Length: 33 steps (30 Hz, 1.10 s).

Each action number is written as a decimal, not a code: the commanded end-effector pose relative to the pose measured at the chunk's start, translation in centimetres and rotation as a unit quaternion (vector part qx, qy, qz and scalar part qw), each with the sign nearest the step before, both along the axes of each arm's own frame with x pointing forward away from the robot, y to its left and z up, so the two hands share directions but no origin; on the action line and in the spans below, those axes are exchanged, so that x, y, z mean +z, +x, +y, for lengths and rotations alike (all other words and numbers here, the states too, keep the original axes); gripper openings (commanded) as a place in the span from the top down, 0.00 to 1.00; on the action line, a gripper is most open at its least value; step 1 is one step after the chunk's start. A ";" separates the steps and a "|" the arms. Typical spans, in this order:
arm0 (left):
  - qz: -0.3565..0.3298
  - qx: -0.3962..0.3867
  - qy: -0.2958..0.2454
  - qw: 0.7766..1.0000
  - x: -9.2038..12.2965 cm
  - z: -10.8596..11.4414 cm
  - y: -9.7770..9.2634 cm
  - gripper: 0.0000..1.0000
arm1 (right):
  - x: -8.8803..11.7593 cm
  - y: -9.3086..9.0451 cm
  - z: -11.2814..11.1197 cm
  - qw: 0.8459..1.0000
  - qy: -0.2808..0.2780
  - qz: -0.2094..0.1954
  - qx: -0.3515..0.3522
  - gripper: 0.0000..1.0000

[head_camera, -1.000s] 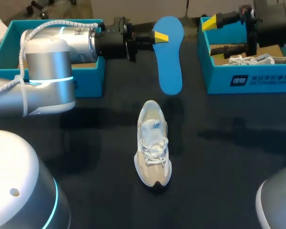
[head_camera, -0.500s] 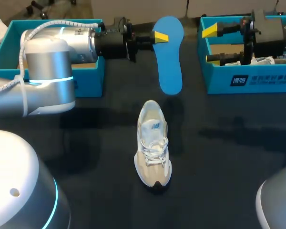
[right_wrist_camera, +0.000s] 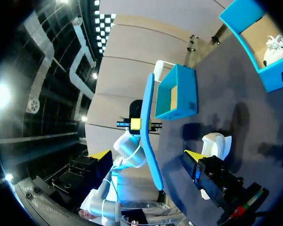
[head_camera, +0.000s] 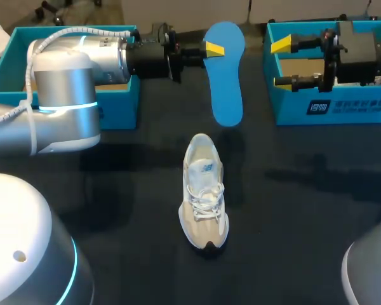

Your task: Take the shoe out of the shoebox, open the shoe tongue, remove and reinsert the insole, then place the shoe into the shoebox

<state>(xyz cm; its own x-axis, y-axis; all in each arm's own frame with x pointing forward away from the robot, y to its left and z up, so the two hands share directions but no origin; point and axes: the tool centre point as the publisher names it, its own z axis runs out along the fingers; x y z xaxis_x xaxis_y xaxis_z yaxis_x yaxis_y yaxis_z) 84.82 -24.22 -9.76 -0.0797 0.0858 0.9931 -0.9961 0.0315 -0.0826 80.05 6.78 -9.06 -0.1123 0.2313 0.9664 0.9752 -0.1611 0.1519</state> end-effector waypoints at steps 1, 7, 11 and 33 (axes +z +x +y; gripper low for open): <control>0.000 0.000 0.001 1.000 0.0 0.0 0.0 1.00 | 0.0 -0.1 0.0 1.000 -0.001 0.000 -0.001 0.00; -0.125 -0.027 0.019 0.992 -0.1 1.2 0.7 1.00 | 0.0 -0.1 0.0 1.000 -0.001 0.000 -0.001 0.00; -0.204 -0.040 0.026 0.978 0.1 1.9 1.3 1.00 | 0.0 -0.1 0.0 1.000 -0.001 0.000 -0.001 0.00; -0.661 0.018 0.003 0.750 1.0 3.8 -0.6 1.00 | 0.0 -0.1 0.0 1.000 -0.001 0.000 -0.001 0.00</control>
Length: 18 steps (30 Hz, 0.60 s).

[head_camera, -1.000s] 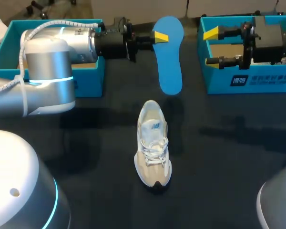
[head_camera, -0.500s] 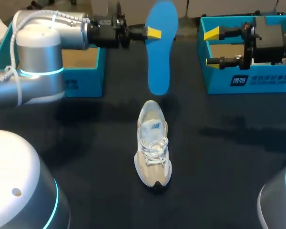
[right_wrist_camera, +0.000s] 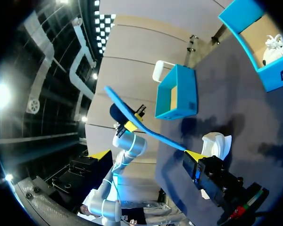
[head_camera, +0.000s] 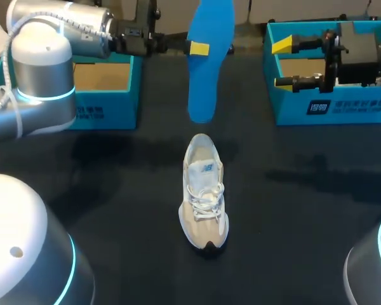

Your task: Take the shoe out of the shoebox, open the shoe tongue, remove and reinsert the insole, then place the shoe into the shoebox

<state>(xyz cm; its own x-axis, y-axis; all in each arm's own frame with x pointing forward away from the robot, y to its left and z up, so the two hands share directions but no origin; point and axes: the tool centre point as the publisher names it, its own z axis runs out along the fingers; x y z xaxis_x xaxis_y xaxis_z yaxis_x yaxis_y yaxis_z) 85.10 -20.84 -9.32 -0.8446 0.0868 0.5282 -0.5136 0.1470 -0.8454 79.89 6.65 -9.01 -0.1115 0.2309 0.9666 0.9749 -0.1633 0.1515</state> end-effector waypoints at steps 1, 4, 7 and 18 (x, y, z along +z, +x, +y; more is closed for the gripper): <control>-0.262 0.043 -0.076 0.961 0.7 0.4 -1.0 1.00 | 0.0 0.1 0.2 1.000 -0.001 0.000 0.000 0.00; -0.296 0.065 -0.116 0.946 1.2 0.5 -1.0 1.00 | 0.0 0.1 0.2 1.000 -0.001 0.000 0.000 0.00; -0.326 0.075 -0.144 0.931 1.7 0.7 -1.1 1.00 | 0.0 0.1 0.2 1.000 -0.001 0.000 0.000 0.00; -0.408 0.082 -0.152 0.897 1.9 0.4 -1.0 1.00 | 0.0 0.1 0.2 1.000 -0.001 0.000 0.000 0.00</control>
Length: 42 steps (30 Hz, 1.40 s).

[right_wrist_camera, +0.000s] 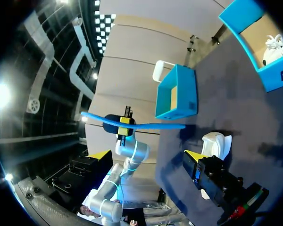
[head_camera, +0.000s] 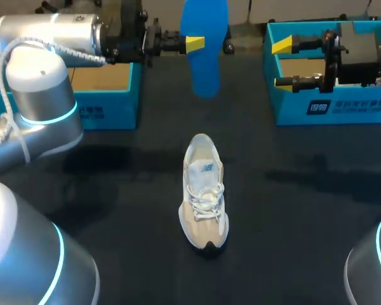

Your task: Take the shoe out of the shoebox, open the shoe tongue, remove and reinsert the insole, then place the shoe into the shoebox

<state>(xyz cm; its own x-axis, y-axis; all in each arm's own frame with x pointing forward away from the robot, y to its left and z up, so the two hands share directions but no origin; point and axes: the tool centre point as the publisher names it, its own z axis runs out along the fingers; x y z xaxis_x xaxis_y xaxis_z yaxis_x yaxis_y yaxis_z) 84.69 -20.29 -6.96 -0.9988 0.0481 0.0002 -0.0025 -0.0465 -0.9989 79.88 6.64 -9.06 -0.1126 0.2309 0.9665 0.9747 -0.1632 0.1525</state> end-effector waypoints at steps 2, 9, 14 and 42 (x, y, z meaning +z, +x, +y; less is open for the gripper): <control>-0.150 0.033 -0.070 0.986 -0.4 -0.1 -0.6 1.00 | 0.0 0.1 0.2 1.000 -0.001 0.001 0.000 0.00; -0.150 0.033 -0.070 0.986 -0.4 -0.1 -0.6 1.00 | 0.0 0.1 0.2 1.000 -0.001 0.001 0.000 0.00; -0.150 0.033 -0.070 0.986 -0.4 -0.1 -0.6 1.00 | 0.0 0.1 0.2 1.000 -0.001 0.001 0.000 0.00; -0.643 -0.007 -0.086 0.761 -2.7 1.9 -0.3 1.00 | 0.0 0.1 0.2 1.000 -0.001 0.001 0.000 0.00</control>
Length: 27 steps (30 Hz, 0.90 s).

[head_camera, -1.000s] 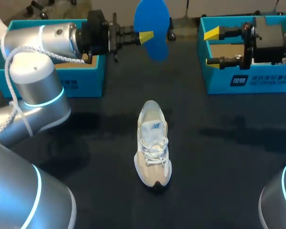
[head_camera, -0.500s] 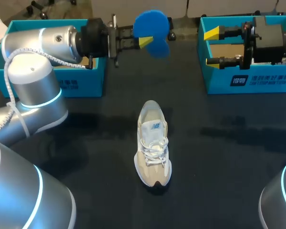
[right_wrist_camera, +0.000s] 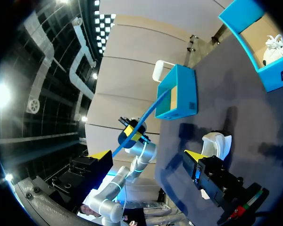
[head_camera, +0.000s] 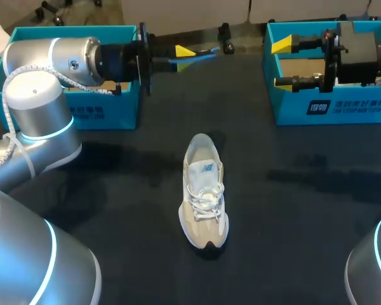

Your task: Take the shoe out of the shoebox, open the shoe tongue, remove and reinsert the insole, then place the shoe into the shoebox

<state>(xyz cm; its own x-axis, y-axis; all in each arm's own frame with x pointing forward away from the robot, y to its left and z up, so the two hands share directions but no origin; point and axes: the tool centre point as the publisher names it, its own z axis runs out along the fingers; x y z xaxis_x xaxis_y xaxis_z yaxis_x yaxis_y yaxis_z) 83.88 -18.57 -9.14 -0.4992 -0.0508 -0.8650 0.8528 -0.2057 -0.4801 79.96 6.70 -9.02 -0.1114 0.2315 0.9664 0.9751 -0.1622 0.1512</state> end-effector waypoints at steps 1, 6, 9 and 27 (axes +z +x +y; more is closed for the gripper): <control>-0.182 0.014 0.002 0.983 -0.5 0.2 0.6 1.00 | 0.0 0.0 0.1 1.000 -0.001 0.000 -0.001 0.00; -0.224 0.025 -0.001 0.974 -0.7 0.2 0.8 1.00 | 0.0 0.0 0.1 1.000 -0.001 0.000 -0.001 0.00; -0.225 0.033 -0.005 0.974 -0.5 0.1 1.0 1.00 | 0.0 0.0 0.1 1.000 -0.001 0.000 -0.001 0.00; -0.261 0.064 0.008 0.963 -1.4 -0.5 2.8 1.00 | -0.7 1.4 3.7 0.999 0.008 -0.001 0.031 0.00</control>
